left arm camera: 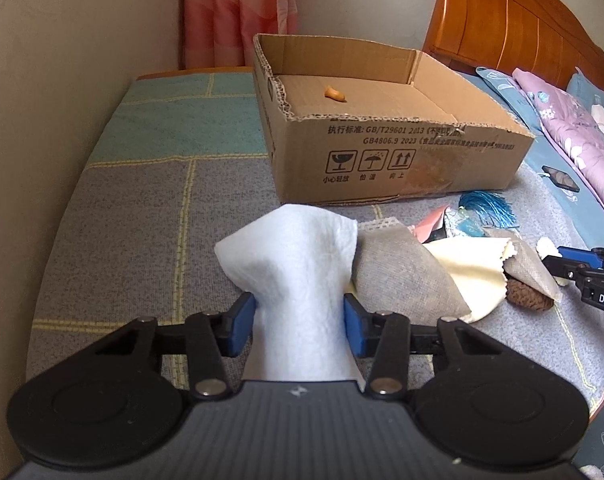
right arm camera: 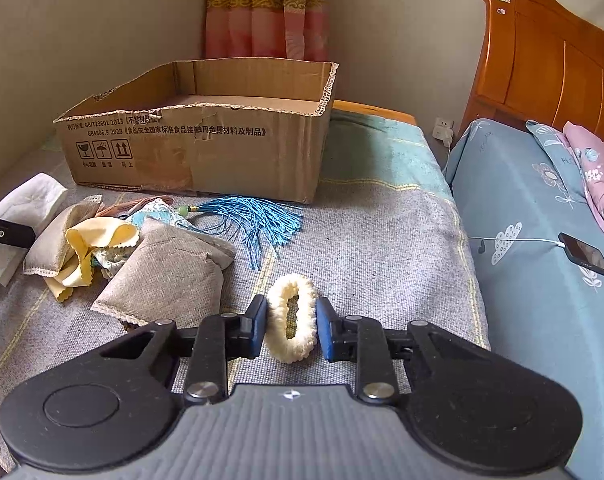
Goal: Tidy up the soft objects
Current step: 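Lower the left gripper onto the white tissue and close on it, then carry the white tissue into the box with the left gripper while the right gripper grasps the cream knitted ring, then open the right gripper over the box to drop the cream knitted ring, then move the left gripper to the grey fabric sachet and close on it, then carry the grey mesh sachet toward the box with the left gripper while the right gripper carries a grey sachet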
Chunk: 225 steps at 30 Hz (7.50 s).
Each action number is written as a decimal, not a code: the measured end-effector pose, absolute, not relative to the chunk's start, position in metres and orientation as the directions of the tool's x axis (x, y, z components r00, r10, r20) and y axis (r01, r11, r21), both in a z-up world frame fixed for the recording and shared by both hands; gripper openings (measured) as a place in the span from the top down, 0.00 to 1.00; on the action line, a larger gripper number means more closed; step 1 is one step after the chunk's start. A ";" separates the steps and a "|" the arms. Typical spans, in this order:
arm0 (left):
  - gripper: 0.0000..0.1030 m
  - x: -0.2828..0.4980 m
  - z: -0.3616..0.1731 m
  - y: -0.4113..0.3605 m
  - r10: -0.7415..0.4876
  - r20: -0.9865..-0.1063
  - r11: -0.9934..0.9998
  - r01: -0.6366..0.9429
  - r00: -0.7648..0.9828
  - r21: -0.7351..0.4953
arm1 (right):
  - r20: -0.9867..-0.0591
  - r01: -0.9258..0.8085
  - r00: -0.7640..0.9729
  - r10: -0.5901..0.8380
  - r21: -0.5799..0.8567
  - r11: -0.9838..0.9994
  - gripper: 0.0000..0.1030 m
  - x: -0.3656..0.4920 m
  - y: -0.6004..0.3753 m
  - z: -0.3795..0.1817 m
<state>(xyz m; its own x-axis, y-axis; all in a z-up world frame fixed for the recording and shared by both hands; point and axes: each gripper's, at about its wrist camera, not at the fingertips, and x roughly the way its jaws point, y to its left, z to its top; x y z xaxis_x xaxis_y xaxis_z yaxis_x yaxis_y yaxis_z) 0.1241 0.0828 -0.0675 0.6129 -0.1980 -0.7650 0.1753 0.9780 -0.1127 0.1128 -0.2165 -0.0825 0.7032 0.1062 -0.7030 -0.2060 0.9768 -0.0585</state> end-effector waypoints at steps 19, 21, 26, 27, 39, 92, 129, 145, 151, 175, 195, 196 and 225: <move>0.61 0.129 0.009 0.071 -0.172 -0.682 0.977 0.210 0.711 -0.028 | -0.630 -0.256 0.762 0.150 -0.080 0.964 0.72 0.106 -0.225 -0.035; 0.61 0.139 0.019 0.064 -0.179 -0.663 0.973 0.231 0.727 -0.009 | -0.621 -0.279 0.766 0.165 -0.090 0.956 0.72 0.108 -0.222 -0.028; 0.61 0.171 0.036 0.041 -0.211 -0.639 0.957 0.289 0.740 0.018 | -0.588 -0.323 0.785 0.195 -0.120 0.939 0.72 0.113 -0.212 -0.012; 0.61 0.179 0.037 0.035 -0.215 -0.639 0.955 0.297 0.739 0.022 | -0.582 -0.328 0.788 0.201 -0.122 0.937 0.72 0.114 -0.211 -0.009; 0.61 0.253 0.027 -0.050 -0.287 -0.654 0.917 0.397 0.700 0.022 | -0.539 -0.320 0.819 0.195 -0.146 0.936 0.72 0.122 -0.208 0.017; 0.03 0.122 -0.009 0.097 0.010 -0.667 1.000 -0.006 0.745 0.008 | -0.655 -0.212 0.754 0.056 -0.162 0.964 0.00 0.334 -0.132 0.019; 0.03 0.080 -0.028 0.073 -0.080 -0.677 0.994 0.108 0.732 -0.002 | -0.812 -0.172 0.575 0.104 0.004 0.985 0.00 0.142 -0.159 -0.046; 0.03 0.091 -0.036 0.053 -0.095 -0.711 0.990 0.144 0.696 0.009 | -0.870 -0.108 0.490 0.063 0.011 0.994 0.00 0.170 -0.175 -0.073; 0.03 0.100 -0.040 0.041 -0.114 -0.727 0.985 0.173 0.677 0.007 | -0.864 -0.076 0.503 -0.023 -0.071 0.995 0.00 0.172 -0.189 -0.076; 0.02 0.121 -0.066 0.024 -0.087 -0.784 0.971 0.227 0.614 0.069 | -0.824 -0.131 0.565 0.036 -0.046 0.990 0.00 0.166 -0.192 -0.084; 0.46 0.117 -0.074 0.004 -0.160 -0.755 0.959 0.282 0.636 0.035 | -0.790 -0.154 0.610 0.057 -0.048 0.987 0.00 0.156 -0.194 -0.086; 0.50 0.117 -0.074 0.004 -0.161 -0.754 0.960 0.278 0.637 0.029 | -0.788 -0.157 0.613 0.060 -0.048 0.986 0.00 0.156 -0.194 -0.087; 0.46 0.112 -0.073 0.036 -0.081 -0.761 0.980 0.190 0.644 0.057 | -0.766 -0.283 0.622 0.164 -0.025 0.959 0.28 0.151 -0.183 -0.080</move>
<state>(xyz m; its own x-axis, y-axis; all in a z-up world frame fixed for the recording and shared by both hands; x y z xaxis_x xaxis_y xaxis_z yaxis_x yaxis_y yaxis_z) 0.1121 0.0360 -0.0734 0.6438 -0.0809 -0.7609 0.1902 0.9801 0.0567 0.1512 -0.1834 -0.0798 0.6215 0.1640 -0.7660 -0.2834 0.9587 -0.0247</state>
